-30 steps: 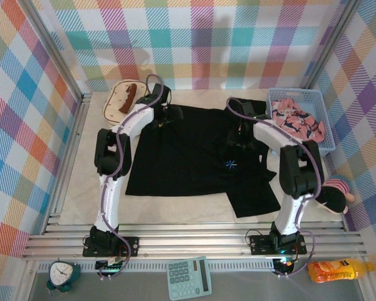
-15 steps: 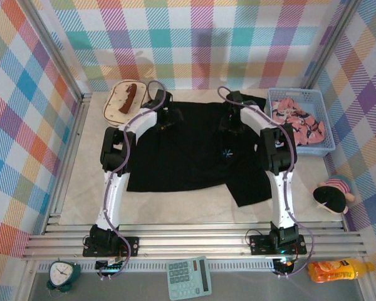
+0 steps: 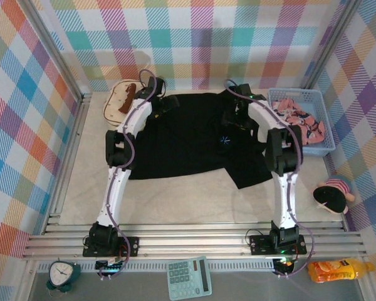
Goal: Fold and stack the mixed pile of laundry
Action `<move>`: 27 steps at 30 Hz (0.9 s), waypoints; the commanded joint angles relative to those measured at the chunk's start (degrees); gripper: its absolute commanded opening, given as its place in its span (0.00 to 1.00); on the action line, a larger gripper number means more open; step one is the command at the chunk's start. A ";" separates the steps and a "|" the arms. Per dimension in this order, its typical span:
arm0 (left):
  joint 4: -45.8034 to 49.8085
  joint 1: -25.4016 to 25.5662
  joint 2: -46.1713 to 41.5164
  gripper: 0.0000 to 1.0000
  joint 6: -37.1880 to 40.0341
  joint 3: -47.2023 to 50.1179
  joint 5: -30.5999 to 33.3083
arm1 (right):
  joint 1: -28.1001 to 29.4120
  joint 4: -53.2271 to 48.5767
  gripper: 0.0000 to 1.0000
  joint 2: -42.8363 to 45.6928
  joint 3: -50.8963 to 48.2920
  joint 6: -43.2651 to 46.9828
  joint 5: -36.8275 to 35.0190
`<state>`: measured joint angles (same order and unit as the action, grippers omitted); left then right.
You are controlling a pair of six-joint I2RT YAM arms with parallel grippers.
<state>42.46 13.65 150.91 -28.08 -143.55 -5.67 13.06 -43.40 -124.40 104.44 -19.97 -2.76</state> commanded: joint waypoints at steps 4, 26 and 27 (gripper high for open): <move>-6.20 2.32 -23.77 1.00 3.73 26.03 -4.76 | 0.49 1.64 0.71 22.77 -25.12 -1.13 -1.20; -21.96 3.50 -50.88 1.00 -1.54 79.80 -2.19 | 29.81 5.53 0.37 31.72 -56.15 -26.38 2.09; -21.97 3.49 -51.10 1.00 -1.60 79.91 -1.69 | 31.04 3.93 0.38 32.29 -55.66 -27.63 1.48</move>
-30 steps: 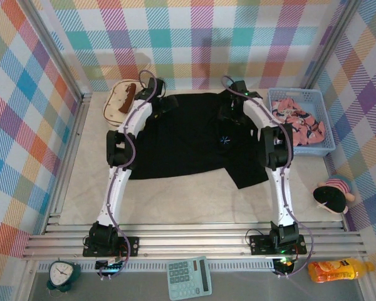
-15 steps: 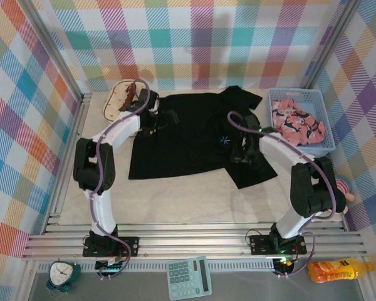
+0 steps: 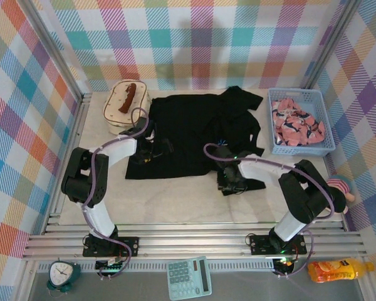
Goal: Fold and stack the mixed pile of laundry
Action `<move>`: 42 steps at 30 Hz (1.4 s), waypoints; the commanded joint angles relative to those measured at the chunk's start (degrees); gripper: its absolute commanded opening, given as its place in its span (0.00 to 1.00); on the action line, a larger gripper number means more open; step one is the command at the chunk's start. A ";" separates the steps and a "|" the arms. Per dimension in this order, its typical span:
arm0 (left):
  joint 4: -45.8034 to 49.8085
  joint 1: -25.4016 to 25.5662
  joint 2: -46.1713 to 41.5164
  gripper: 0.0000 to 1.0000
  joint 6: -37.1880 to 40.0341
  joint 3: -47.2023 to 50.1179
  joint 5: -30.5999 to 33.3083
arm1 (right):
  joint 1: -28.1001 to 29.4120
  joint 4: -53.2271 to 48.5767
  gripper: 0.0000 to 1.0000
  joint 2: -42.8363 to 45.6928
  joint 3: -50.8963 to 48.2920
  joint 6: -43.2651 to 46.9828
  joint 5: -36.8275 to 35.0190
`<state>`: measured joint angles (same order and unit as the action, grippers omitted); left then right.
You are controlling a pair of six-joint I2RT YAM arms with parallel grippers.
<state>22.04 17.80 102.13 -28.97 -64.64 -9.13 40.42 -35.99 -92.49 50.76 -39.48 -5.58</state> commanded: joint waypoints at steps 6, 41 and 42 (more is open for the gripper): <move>-0.13 -0.84 -3.06 1.00 -0.13 0.26 3.78 | 1.49 -12.00 0.61 8.52 0.15 -8.85 -4.35; 4.97 -12.82 -17.48 0.98 -1.61 17.85 14.05 | -30.70 -2.61 0.00 20.56 -14.12 0.63 -2.52; 5.18 -12.92 -17.84 0.98 -1.76 18.71 14.54 | -30.99 -3.23 0.00 22.02 -13.76 1.02 -2.90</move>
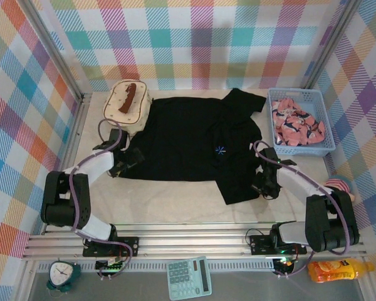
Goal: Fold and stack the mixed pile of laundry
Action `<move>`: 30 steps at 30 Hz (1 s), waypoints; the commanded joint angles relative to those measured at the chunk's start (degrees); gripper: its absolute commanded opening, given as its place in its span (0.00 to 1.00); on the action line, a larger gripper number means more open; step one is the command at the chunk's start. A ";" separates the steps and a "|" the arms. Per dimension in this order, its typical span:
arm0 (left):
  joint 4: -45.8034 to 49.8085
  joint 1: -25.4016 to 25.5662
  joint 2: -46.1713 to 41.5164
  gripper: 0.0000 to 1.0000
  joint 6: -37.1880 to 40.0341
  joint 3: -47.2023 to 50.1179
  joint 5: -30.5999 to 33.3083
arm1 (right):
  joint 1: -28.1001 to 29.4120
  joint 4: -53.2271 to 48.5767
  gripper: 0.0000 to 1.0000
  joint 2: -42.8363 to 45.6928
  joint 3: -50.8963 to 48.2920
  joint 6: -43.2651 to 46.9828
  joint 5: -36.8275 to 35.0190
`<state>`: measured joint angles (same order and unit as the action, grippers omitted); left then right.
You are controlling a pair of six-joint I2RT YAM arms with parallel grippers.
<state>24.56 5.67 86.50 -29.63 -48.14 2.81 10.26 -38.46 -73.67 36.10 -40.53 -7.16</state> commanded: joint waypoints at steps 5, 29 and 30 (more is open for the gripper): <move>-0.40 -0.93 -2.02 0.92 -3.11 6.03 3.17 | -2.31 -0.79 0.00 9.74 1.47 3.16 -0.38; 1.20 -0.66 -5.76 0.00 -1.76 -10.02 -4.40 | -6.27 -14.15 0.00 10.00 32.80 10.59 0.41; 1.05 -0.66 -6.75 0.00 -1.60 -7.85 -5.04 | -6.24 -16.18 0.00 11.70 31.59 9.73 0.06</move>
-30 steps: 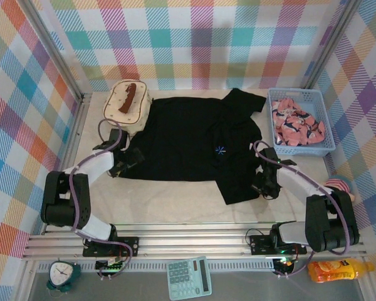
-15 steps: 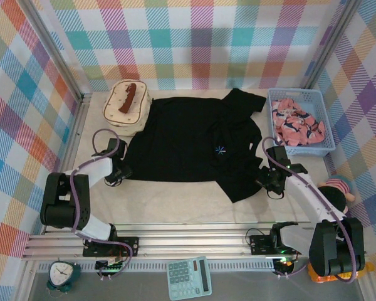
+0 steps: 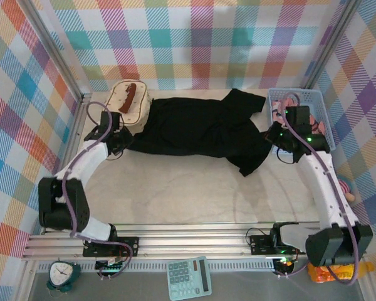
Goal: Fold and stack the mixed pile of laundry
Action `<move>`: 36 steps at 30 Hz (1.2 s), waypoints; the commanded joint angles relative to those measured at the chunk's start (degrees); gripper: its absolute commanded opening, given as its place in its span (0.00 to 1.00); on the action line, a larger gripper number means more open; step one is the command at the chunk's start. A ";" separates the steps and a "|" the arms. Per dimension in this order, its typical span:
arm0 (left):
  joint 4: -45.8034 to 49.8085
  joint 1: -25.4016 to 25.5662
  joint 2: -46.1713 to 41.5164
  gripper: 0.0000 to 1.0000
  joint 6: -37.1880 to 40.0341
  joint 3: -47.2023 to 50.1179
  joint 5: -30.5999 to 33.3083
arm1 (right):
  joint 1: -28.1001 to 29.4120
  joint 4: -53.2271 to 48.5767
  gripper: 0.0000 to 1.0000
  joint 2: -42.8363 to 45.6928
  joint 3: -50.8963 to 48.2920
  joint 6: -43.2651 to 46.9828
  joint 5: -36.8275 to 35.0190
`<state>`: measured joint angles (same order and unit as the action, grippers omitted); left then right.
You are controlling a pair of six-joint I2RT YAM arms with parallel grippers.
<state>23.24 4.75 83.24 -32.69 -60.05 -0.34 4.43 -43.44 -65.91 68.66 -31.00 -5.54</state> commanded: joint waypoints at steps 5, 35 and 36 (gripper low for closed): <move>1.21 0.26 -3.56 0.00 1.05 13.68 -6.15 | -0.39 -17.22 0.00 10.44 -13.55 -6.16 3.03; 4.67 -0.36 -1.86 0.00 4.35 -21.79 -4.64 | -5.05 2.21 0.00 -10.09 24.72 6.00 19.81; 4.52 -0.33 -2.94 0.00 4.30 -18.74 -4.78 | -5.04 2.81 0.00 -7.52 18.32 4.85 20.37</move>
<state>28.62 4.73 80.73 -28.88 -86.41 -6.07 -0.67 -38.48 -73.19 100.29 -24.77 11.92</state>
